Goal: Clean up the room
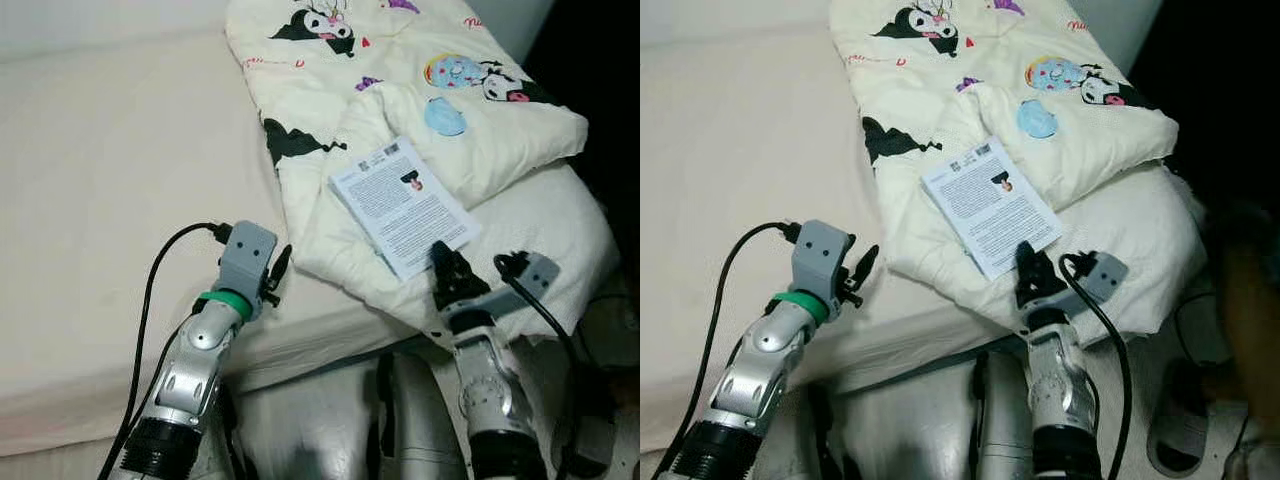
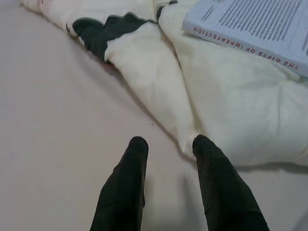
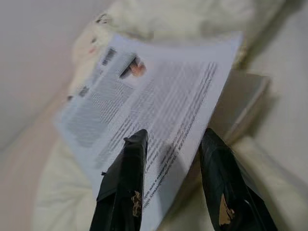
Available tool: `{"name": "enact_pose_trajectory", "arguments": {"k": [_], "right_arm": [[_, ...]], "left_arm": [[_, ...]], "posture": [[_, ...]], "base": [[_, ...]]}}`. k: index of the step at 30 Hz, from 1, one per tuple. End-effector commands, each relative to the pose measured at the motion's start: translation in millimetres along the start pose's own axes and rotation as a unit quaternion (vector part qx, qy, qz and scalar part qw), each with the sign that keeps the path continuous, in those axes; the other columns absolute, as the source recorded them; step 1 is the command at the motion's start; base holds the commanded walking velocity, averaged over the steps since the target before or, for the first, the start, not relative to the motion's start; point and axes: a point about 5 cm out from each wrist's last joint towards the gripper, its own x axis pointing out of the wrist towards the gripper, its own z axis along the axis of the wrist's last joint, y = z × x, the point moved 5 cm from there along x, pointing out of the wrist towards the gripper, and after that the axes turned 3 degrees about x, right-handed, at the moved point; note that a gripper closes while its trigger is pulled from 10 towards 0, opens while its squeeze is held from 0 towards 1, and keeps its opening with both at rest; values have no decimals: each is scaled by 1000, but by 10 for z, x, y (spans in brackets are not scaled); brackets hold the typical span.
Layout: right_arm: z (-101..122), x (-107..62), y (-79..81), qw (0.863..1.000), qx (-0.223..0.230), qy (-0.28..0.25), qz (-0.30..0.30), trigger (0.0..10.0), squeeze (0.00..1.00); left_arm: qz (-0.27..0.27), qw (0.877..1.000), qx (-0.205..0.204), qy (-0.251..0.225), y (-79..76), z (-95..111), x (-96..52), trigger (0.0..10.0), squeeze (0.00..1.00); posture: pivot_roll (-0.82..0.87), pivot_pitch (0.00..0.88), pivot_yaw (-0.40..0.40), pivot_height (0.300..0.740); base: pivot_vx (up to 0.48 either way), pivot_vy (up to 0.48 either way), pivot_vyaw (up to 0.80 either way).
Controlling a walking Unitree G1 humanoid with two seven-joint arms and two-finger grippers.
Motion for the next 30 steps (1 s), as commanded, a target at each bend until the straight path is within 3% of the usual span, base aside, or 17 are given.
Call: {"name": "enact_pose_trajectory", "arguments": {"k": [1,7,10,15,22,30], "right_arm": [[-75,-16,0,1000,14,13,-2,10000,0],[-243,-28,-119,998,41,41,-30,10000,0],[-367,-28,-215,994,80,51,-50,10000,0],[-368,20,-227,993,96,48,-55,10000,0],[-367,34,-178,994,90,46,-52,10000,0],[-422,-201,-298,994,50,35,-95,10000,0]], "left_arm": [[-4,1000,2,8,-6,-35,-30,10000,0],[-8,1000,2,6,-30,-6,-15,10000,0],[-12,1000,3,5,-32,8,-15,10000,0],[-15,1000,8,7,-7,6,-29,10000,0],[-14,1000,11,9,21,0,-49,10000,0],[-16,1000,11,14,8,-30,-75,10000,0]], "posture": [[-77,154,107,555],[-71,154,114,555],[-63,157,126,555],[-47,162,134,555],[-41,167,132,555],[-57,172,133,555]], "base": [[0,0,0],[0,0,0],[0,0,0],[0,0,0],[0,0,0],[0,0,0]]}}
